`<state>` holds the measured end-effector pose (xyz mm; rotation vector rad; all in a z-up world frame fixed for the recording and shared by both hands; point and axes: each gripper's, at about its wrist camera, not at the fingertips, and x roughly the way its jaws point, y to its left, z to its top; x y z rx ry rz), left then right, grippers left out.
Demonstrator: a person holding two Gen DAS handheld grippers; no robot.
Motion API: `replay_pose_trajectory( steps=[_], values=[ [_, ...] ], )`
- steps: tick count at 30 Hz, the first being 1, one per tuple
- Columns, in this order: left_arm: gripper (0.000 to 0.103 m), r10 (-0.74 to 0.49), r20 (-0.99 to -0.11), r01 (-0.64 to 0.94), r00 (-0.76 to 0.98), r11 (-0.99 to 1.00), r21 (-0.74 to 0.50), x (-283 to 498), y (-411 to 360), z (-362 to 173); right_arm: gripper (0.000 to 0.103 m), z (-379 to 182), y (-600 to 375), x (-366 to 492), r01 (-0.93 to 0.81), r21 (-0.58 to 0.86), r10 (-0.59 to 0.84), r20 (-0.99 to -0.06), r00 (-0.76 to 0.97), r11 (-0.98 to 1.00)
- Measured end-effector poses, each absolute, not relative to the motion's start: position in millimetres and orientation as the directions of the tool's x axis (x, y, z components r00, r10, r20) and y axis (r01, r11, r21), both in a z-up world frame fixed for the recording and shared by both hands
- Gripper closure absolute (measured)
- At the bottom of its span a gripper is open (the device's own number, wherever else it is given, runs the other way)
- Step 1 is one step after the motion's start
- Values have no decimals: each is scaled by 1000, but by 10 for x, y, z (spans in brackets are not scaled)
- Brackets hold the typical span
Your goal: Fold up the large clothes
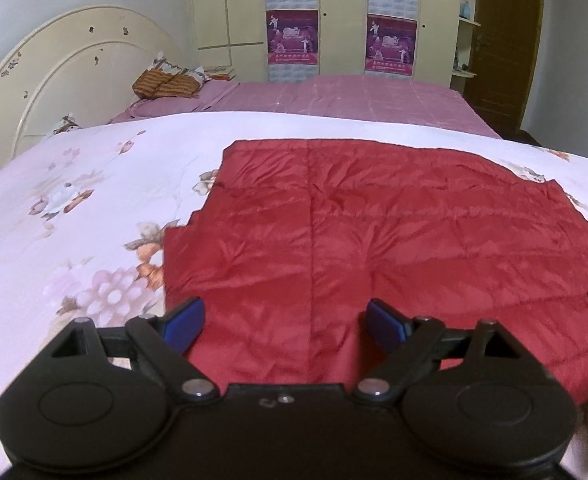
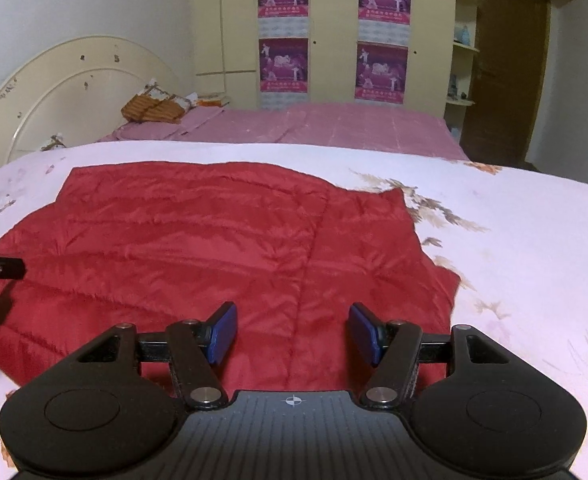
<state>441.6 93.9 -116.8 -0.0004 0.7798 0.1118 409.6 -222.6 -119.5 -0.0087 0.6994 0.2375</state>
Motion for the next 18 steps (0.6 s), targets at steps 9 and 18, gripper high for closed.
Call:
replay_pose_trajectory(
  steps=[9,18],
  values=[
    [14,126,-738,-146,662,989,38,4302,1096,-1392,42,-1363,-2275,3946,-215,-5,157,-665,730,977],
    [7,88,-777,-199,623,979,-48,4369,1315,-1561,41,-1595,-2309,4050,-195,-2,137,-704,697,981]
  ],
)
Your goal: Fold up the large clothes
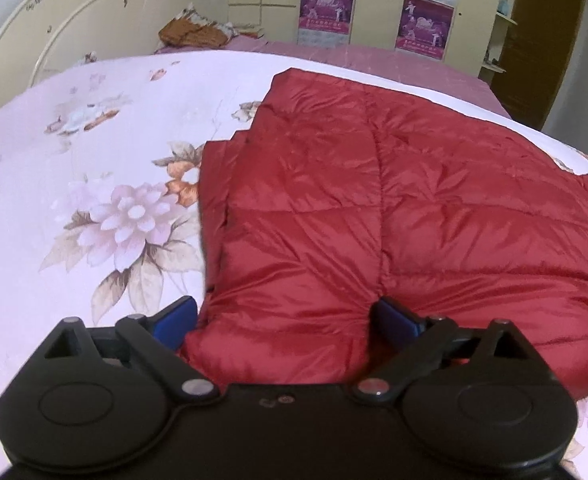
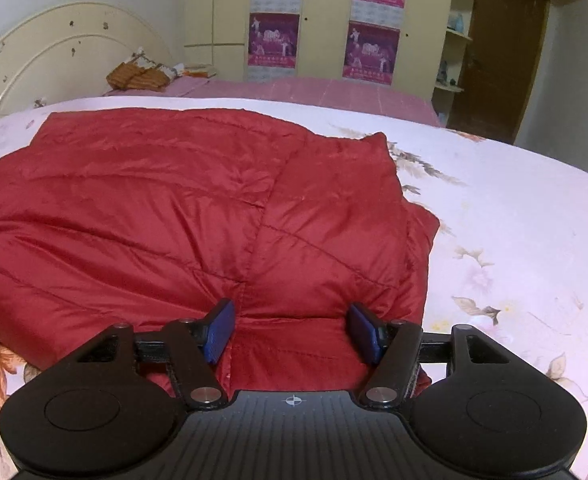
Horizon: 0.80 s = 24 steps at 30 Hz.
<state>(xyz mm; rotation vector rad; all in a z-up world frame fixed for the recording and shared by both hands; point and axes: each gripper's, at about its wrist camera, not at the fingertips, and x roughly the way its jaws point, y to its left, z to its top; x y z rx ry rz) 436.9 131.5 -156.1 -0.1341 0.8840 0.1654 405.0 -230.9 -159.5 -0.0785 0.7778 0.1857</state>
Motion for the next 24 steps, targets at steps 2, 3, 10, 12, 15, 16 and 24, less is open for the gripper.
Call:
replay_pose_trajectory(
  steps=[2,3,10,12,15,16,24],
  values=[
    [7,99,-780,-208,617,977,-41,4351,1306,-1522,41,-1508,-2361,4046,-170,23,135,-714,687,985],
    [9,103,-782,-211,615,977,-38,4336,1303,-1494,41,-1460,-2388,4023,-154,36,133,-712,690,987],
    [8,53,-807,-251,588,961,-119,4189,1378,-1351,40,-1238,-2629,3772,-77,145,159,-720,675,986],
    [6,27,-815,-265,578,951,-157,4128,1419,-1319,23,-1233,-2721,3716,-39,188,167,-734,659,981],
    [6,-10,-827,-285,562,936,-205,4048,1463,-1318,12,-1250,-2812,3624,-10,239,191,-748,636,971],
    [6,-24,-834,-295,552,929,-222,4016,1481,-1337,12,-1266,-2839,3600,-6,260,206,-751,627,966],
    [7,-102,-830,-332,549,884,-328,3874,1532,-1481,12,-1384,-2905,3499,31,423,324,-737,594,905]
  ],
)
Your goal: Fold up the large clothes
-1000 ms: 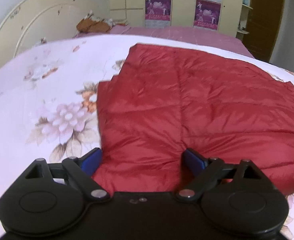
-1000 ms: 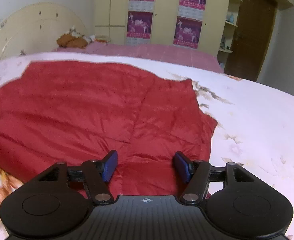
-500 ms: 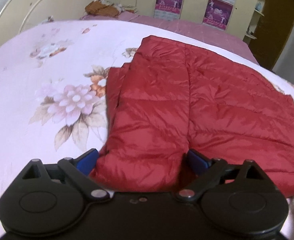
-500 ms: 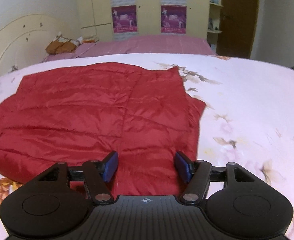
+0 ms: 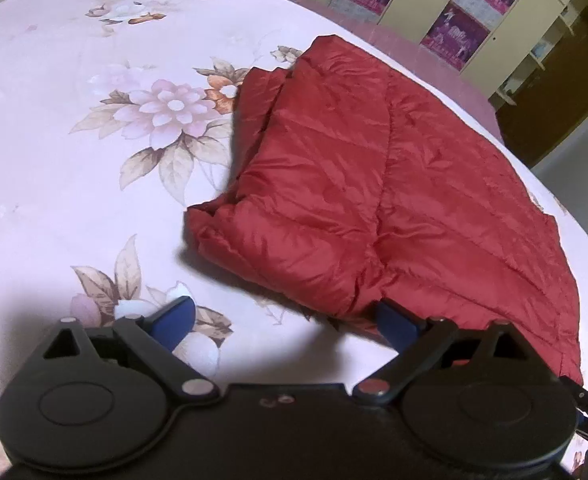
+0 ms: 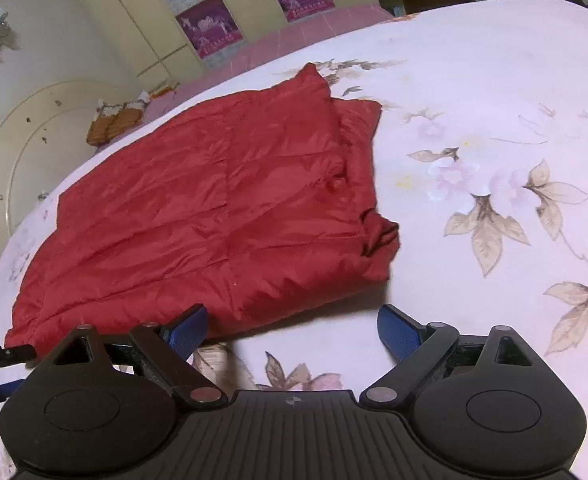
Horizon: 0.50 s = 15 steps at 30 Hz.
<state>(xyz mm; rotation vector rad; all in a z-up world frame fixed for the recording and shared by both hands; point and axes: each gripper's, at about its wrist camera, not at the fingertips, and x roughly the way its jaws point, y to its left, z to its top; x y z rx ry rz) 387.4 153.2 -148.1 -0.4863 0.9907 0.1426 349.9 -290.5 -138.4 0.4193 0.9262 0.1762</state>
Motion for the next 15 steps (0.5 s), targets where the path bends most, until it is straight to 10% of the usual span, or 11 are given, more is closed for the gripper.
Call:
replay_pose_trajectory(
  steps=[7,15],
  values=[
    [7,-147,-784,-344,604,839,-422,3917,1568,-1537,14,-1405,-2813,3591,24,513,395,-689,607,858],
    [40,-153,-719,-407,678,737,-540,4058,1746,-1600,61,-1513,-2919,3855,123,630,429,-645,632,767]
  ],
)
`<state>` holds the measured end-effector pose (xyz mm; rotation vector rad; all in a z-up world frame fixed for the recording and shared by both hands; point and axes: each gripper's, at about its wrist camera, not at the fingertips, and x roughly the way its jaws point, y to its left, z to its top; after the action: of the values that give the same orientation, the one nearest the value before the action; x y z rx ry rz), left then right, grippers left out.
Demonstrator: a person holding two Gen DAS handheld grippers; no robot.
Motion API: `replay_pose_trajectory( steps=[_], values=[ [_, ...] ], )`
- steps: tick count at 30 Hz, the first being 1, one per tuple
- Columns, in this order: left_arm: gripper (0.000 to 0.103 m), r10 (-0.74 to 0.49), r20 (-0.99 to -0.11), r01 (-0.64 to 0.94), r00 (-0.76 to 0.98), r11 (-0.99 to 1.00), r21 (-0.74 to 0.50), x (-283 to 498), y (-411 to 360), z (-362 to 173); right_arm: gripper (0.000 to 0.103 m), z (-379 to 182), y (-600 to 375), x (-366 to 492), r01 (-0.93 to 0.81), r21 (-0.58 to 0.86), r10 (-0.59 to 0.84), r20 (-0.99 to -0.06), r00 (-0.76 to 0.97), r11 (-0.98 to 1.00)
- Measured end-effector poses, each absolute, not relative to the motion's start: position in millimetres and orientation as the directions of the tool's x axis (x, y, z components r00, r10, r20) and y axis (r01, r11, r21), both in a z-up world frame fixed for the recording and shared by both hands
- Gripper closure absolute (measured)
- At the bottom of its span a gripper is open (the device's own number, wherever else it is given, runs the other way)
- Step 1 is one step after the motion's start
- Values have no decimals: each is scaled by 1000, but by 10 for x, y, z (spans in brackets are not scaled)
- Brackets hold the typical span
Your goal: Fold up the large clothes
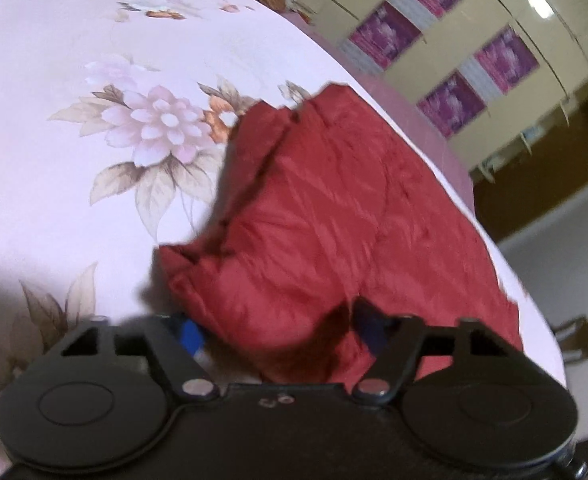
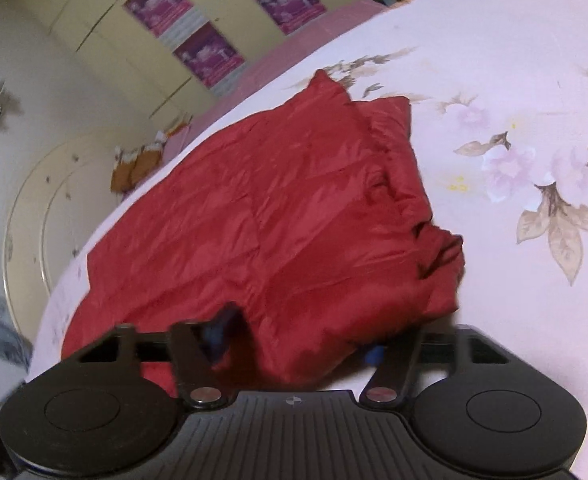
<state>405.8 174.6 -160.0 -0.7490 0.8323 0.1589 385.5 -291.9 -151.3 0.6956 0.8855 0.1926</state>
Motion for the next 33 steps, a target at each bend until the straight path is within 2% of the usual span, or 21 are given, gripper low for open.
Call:
replay_pose_trajectory(
  steps=[1,3,9,12,21,33],
  values=[
    [43,-153,-718,-414,679,728,-546,4072,1765,-1611,66,-1522,-2917,3882,126,637,434,-643,631,760],
    [59,-153,-717,-419,680,722,-551,4101,1780,-1620,71,-1525,-2897,3929,126,636,434,-643,631,761],
    [80,-163,-719,-401,676,738,-543,4114,1792,-1521,82,-1407,-2870,3918,85,609,423,-638,643,789],
    [84,-160,-715,-371,681,766,-525,4036,1781,-1399,84,-1297,-2885,3826,53,601,430,-628,649,797],
    [85,-219,-726,-287,651,815,-504,3375,1824,-1107,84,-1021,-2916,3144,25,590,443,-632,636,807],
    [85,-298,-756,-258,582,815,-520,2183,2001,-1288,84,-1105,-2798,1683,116,575,416,-702,578,810]
  ],
)
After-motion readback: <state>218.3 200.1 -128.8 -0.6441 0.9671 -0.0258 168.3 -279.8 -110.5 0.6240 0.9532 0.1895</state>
